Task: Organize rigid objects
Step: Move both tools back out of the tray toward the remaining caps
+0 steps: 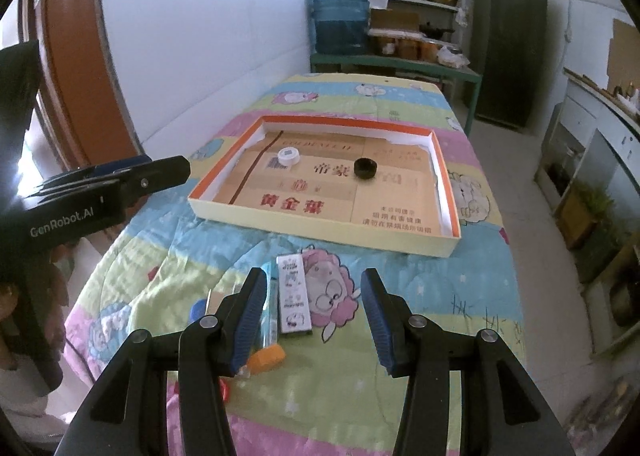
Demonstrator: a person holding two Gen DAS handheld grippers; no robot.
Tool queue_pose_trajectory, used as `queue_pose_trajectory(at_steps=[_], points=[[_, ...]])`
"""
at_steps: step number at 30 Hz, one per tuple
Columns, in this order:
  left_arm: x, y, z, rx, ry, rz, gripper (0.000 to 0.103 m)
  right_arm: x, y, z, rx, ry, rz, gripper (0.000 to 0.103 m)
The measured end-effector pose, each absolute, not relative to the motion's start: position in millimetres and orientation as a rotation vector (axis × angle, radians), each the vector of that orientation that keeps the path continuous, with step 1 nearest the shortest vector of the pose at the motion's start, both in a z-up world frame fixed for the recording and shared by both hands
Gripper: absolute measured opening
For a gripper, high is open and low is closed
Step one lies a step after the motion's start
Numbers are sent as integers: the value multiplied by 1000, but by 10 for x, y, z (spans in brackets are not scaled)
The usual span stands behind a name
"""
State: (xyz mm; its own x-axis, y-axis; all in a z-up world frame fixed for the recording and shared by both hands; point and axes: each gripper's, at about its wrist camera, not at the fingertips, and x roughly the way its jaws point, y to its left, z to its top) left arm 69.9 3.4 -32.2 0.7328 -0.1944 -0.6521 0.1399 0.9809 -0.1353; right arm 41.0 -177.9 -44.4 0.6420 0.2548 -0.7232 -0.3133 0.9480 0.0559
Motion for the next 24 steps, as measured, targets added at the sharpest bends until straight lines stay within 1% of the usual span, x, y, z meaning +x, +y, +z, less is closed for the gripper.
queue_pose_trajectory(at_steps=[8, 14, 24], points=[[497, 78, -425, -81, 729, -162, 61, 213, -1691, -549, -82, 830, 365, 50], [424, 111, -539, -87, 752, -155, 61, 52, -1443, -724, -124, 857, 519, 50], [369, 181, -724, -97, 797, -138, 61, 166, -1340, -938, -71, 927, 612, 50]])
